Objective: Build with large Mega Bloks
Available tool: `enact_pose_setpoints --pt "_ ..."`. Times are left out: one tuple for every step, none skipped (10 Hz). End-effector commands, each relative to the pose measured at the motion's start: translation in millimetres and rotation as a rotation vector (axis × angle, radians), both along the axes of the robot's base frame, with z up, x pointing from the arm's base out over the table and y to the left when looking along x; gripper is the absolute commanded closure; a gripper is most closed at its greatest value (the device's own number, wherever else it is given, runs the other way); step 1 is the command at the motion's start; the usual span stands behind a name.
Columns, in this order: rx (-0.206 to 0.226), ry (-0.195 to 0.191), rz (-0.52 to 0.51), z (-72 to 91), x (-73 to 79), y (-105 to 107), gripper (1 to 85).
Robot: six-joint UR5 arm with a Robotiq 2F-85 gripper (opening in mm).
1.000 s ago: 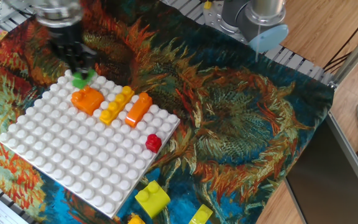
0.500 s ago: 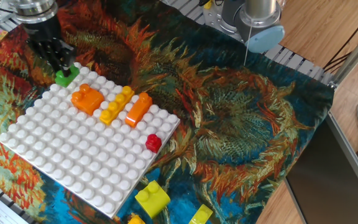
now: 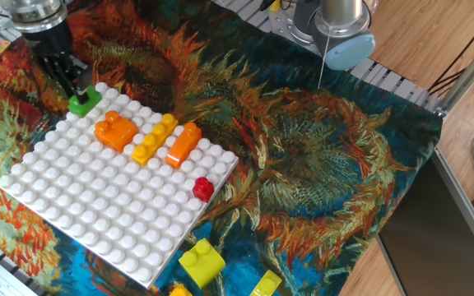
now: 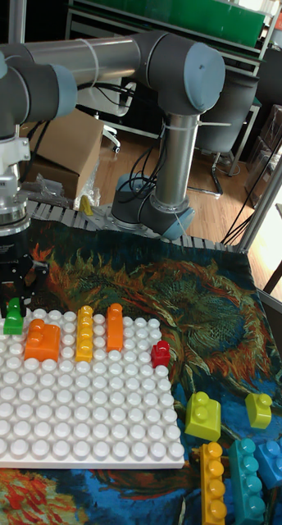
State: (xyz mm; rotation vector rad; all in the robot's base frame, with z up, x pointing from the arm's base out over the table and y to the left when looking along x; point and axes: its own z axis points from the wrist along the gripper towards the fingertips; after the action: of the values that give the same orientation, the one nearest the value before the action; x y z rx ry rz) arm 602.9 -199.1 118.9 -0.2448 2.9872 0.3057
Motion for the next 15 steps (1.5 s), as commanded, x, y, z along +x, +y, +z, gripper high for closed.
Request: enact_pose_setpoints --pt "0.027 -0.004 -0.004 -13.9 8.8 -1.8 84.3" --pt "0.022 0.000 -0.001 -16.0 4.5 -4.6 84.3" --pt "-0.003 -0.003 -0.003 -17.8 -2.1 -8.6 84.3" --pt "-0.016 0.001 -0.008 -18.7 -2.9 -12.0 84.3" --pt "-0.003 0.013 -0.007 -18.3 -6.0 -8.9 84.3" --pt "-0.008 0.019 -0.006 -18.7 -7.6 -10.0 84.3" --pt "-0.002 0.019 -0.003 -18.4 -7.6 -8.4 84.3" --pt "0.003 0.016 0.011 -22.3 -5.4 -11.2 84.3" --pt "0.017 0.010 0.016 -28.3 -6.4 -12.2 84.3" --pt "0.005 0.002 0.016 -34.5 -5.3 -19.3 84.3" --pt "0.000 0.005 0.018 -38.0 -5.2 -24.0 84.3" --pt "-0.008 0.003 0.020 -40.0 -5.7 -27.4 84.3" --pt "-0.004 0.001 0.022 -41.6 -7.1 -28.1 84.3" --pt "-0.008 0.003 0.019 -43.3 -9.0 -29.6 84.3" --pt "-0.007 0.003 0.016 -44.4 -9.8 -30.5 84.3"
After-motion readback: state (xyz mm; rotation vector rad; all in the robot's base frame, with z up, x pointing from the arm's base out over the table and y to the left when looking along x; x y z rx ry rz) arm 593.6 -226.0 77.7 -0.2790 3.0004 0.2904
